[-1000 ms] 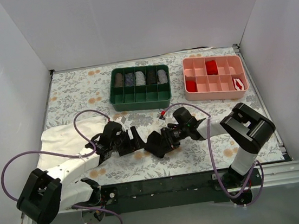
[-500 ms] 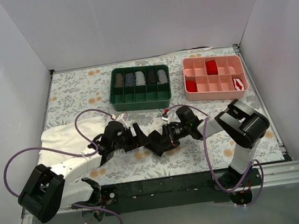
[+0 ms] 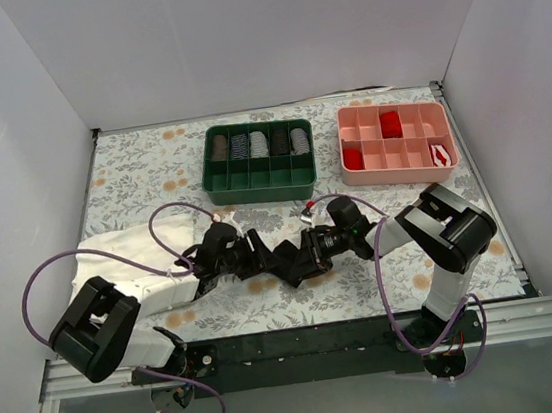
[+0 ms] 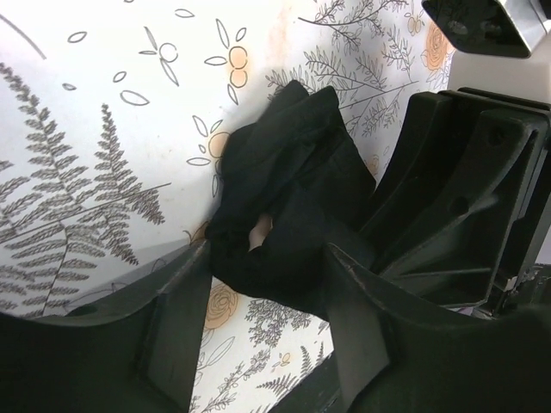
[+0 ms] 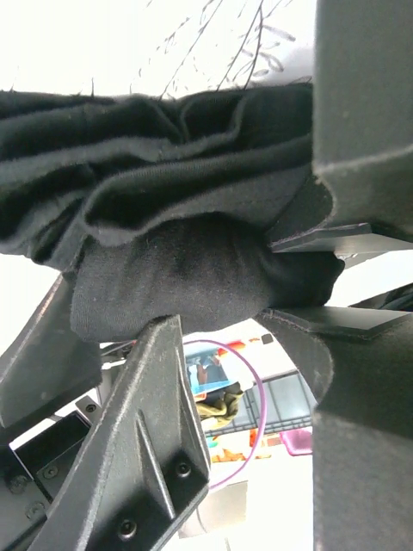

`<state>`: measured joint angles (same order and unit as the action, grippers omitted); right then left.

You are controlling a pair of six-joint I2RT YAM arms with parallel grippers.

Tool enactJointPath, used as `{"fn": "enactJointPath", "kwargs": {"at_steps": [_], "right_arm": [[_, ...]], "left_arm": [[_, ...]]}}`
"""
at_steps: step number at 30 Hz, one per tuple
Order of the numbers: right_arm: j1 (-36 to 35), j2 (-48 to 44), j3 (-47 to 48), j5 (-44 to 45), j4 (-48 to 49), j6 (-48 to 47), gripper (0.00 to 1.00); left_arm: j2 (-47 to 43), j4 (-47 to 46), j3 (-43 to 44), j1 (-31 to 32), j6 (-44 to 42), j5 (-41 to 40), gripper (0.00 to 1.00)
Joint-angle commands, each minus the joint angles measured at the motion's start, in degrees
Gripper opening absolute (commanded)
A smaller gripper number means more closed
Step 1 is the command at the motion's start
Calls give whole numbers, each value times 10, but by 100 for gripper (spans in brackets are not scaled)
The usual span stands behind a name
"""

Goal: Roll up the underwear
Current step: Roll the underwear to the center of the board.

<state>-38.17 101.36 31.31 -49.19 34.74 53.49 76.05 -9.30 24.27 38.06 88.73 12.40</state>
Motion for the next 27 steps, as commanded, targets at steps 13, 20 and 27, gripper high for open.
{"fn": "enactJointPath", "kwargs": {"at_steps": [13, 20, 27], "right_arm": [[-19, -69, 66, 137, -247, -186, 49], [-45, -200, 80, 305, -425, -290, 63], [-122, -277, 90, 465, -459, -349, 65]], "left_arm": [[64, 106, 45, 1, -41, -14, 30], [91, 131, 72, 1, -58, 10, 30], [103, 197, 129, 1, -69, 19, 30]]}}
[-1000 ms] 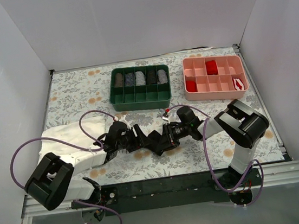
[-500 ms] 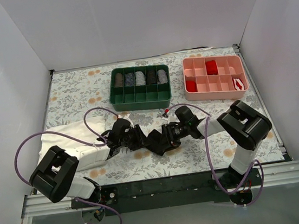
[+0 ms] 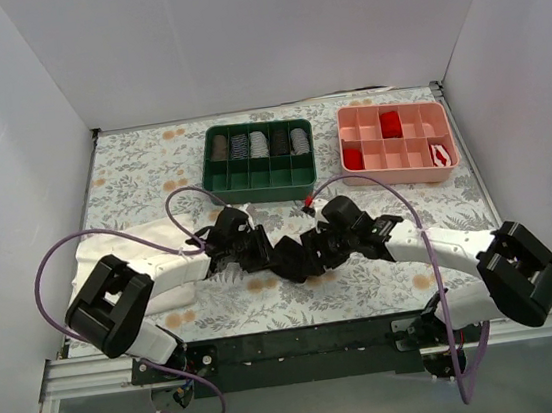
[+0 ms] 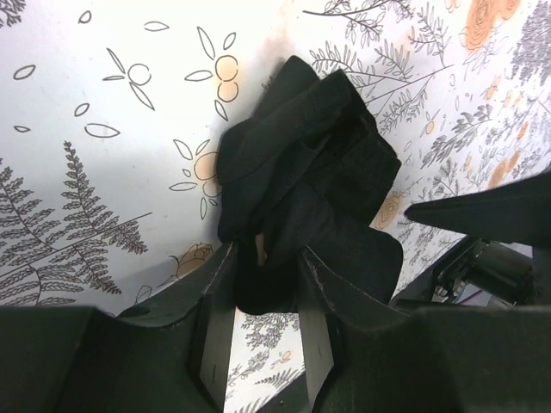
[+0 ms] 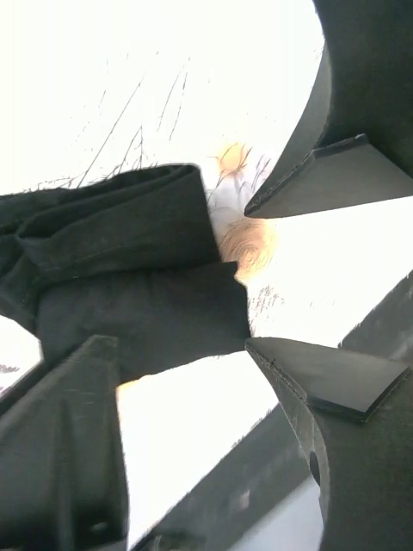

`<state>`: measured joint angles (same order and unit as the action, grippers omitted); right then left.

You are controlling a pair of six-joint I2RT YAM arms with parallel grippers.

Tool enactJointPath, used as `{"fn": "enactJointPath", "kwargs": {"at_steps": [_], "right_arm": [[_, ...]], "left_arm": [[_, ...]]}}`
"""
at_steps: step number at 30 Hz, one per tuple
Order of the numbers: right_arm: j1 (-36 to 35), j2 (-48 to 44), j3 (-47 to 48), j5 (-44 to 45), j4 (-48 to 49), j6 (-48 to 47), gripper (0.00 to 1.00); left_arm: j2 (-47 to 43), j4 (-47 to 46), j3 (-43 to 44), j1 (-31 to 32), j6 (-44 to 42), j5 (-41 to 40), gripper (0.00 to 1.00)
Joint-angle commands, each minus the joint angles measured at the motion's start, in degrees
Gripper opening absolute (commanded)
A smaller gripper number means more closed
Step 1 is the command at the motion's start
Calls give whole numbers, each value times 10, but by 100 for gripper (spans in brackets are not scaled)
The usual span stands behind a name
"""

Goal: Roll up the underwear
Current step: Roll the underwear to the center of the board.

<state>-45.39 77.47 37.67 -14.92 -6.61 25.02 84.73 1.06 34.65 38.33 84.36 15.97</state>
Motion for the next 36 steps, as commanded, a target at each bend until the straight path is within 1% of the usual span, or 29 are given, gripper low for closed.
{"fn": "enactJointPath", "kwargs": {"at_steps": [1, 2, 3, 5, 6, 10, 14, 17, 23, 26, 29, 33, 34, 36], "right_arm": [[-63, -46, 29, 137, -41, -75, 66], [-74, -57, 33, 146, -37, -85, 66], [-97, -61, 47, 180, -36, -91, 66], [-116, -63, 57, 202, -31, -116, 67], [-133, -59, 66, 215, -28, -126, 67], [-163, -19, 95, 234, -31, -174, 67], [-179, 33, 109, 232, -30, -196, 67], [-190, 54, 113, 247, -24, -205, 67], [-196, 75, 112, 258, -18, -217, 67], [-201, 84, 109, 263, -16, -218, 65], [-206, 92, 108, 267, -17, -216, 62], [-211, 92, 99, 270, -7, -210, 54], [-211, 94, 100, 272, -8, -208, 48], [-211, 101, 100, 270, -9, -206, 41]], "left_arm": [[19, 104, 40, -2, -28, -16, 30], [21, 113, 46, -2, -28, -17, 30], [21, 127, 52, -2, -28, -19, 30], [20, 136, 64, -2, -28, -19, 31], [21, 146, 68, -2, -29, -16, 31], [31, 155, 81, -2, -32, -13, 32], [33, 156, 78, -2, -34, -21, 32], [36, 155, 76, -2, -33, -23, 32], [40, 151, 76, -2, -35, -23, 32], [43, 150, 80, -2, -37, -20, 32], [48, 151, 84, -3, -38, -17, 32], [52, 151, 89, -2, -41, -15, 33], [51, 151, 89, -2, -42, -15, 33], [54, 151, 90, -3, -44, -13, 32]]}}
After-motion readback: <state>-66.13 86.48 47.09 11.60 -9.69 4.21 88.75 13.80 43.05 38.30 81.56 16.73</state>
